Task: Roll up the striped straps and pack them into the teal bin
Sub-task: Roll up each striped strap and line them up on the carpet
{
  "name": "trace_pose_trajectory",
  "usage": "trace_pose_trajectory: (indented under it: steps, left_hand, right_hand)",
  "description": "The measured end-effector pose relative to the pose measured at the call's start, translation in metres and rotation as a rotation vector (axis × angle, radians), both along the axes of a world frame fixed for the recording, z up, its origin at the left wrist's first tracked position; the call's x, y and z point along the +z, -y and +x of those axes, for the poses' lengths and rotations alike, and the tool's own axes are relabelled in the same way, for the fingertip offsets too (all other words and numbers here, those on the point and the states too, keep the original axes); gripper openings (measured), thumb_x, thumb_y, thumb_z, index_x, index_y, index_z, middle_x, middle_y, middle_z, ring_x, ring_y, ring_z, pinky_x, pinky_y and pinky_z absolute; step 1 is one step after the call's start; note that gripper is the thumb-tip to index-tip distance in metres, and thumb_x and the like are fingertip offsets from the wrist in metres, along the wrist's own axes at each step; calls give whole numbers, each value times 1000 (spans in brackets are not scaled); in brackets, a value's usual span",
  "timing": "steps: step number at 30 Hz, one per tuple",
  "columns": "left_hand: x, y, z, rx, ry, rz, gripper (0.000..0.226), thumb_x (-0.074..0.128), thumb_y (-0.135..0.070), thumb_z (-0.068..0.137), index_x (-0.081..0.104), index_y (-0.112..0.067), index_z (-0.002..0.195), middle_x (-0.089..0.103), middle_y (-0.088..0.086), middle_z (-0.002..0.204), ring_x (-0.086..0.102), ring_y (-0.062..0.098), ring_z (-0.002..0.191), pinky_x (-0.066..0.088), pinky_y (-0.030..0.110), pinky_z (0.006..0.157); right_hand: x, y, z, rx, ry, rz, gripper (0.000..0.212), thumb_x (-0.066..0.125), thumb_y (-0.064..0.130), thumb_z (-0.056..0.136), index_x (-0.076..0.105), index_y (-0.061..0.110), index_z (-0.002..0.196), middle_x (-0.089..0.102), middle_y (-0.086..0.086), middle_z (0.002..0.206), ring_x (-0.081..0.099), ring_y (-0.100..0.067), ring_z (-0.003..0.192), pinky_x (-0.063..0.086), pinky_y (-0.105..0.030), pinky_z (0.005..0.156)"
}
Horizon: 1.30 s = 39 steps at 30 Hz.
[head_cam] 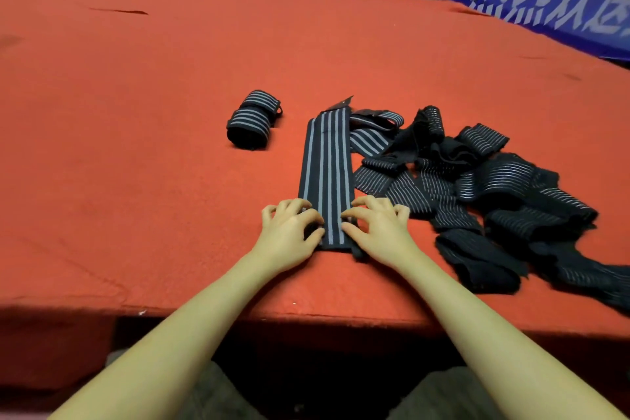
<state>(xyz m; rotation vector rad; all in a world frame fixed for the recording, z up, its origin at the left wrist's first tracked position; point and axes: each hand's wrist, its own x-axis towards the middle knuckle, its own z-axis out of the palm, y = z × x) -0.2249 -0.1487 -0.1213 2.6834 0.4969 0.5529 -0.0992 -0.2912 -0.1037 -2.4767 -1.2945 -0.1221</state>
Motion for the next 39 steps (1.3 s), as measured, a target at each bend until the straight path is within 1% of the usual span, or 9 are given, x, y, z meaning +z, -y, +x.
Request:
trace_pose_trajectory:
  steps: [3, 9, 18, 22, 30, 32, 34, 36, 39]
  left_hand:
    - [-6, 2, -6, -37, -1, 12, 25, 51, -40, 93, 64, -29, 112, 52, -11, 125, 38, 9, 126, 12, 31, 97]
    - [1, -7, 5, -14, -14, -2, 30, 50, -36, 95, 60, -25, 121, 54, -10, 127, 40, 10, 125, 15, 30, 97]
    - [28, -43, 69, 35, -67, 1, 38, 46, -34, 97, 53, -20, 131, 50, -4, 135, 38, 16, 128, 19, 35, 102]
    - [30, -71, 100, 60, -44, -7, 37, 45, -32, 97, 51, -19, 132, 48, -4, 137, 37, 16, 129, 19, 35, 101]
    - [29, -122, 189, 106, 2, -48, 47, 38, -38, 100, 36, -23, 144, 28, -3, 155, 21, 13, 142, 15, 37, 108]
    - [23, -133, 211, 96, -25, -60, 46, 33, -40, 101, 34, -26, 146, 24, -5, 157, 17, 13, 144, 13, 37, 110]
    - [12, -141, 224, 92, -70, -64, 42, 29, -41, 102, 41, -30, 141, 25, -6, 156, 16, 15, 144, 12, 39, 110]
    - [0, -145, 232, 115, -83, -98, 39, 29, -42, 102, 51, -31, 132, 31, -6, 153, 19, 19, 143, 11, 38, 109]
    - [-10, -148, 245, 166, -50, -105, 38, 31, -44, 101, 60, -30, 121, 45, -8, 144, 26, 25, 139, 11, 36, 107]
  right_hand:
    - [-7, 8, -2, 9, -7, -29, 30, 47, 51, 95, 62, 40, 118, 53, 20, 123, 37, -6, 118, 9, -29, 76]
    - [-1, -5, 7, -38, -57, 56, 23, 48, 42, 96, 67, 34, 105, 59, 16, 113, 42, -10, 114, 9, -29, 74]
    - [20, -70, 58, -52, -126, 93, 27, 48, 33, 97, 64, 23, 116, 59, 4, 122, 44, -18, 121, 20, -34, 92]
    - [24, -96, 93, -60, -75, 101, 34, 47, 31, 98, 57, 18, 127, 55, 0, 131, 41, -21, 127, 22, -39, 103]
    - [27, -161, 192, -118, 73, 90, 40, 36, 37, 101, 50, 22, 136, 51, 4, 138, 40, -17, 129, 18, -38, 100]
    - [21, -179, 210, -119, 98, -3, 40, 31, 41, 102, 55, 25, 129, 51, 6, 138, 38, -17, 131, 16, -42, 101]
    - [11, -190, 219, -149, 106, -58, 41, 27, 43, 102, 63, 24, 102, 59, 5, 125, 43, -18, 125, 16, -44, 99]
    - [-3, -193, 224, -206, 127, -35, 36, 28, 45, 101, 51, 25, 82, 63, 6, 105, 48, -20, 112, 18, -43, 93]
    - [-15, -195, 236, -262, 89, 42, 27, 40, 50, 96, 49, 25, 93, 54, 7, 104, 44, -20, 110, 18, -40, 91]
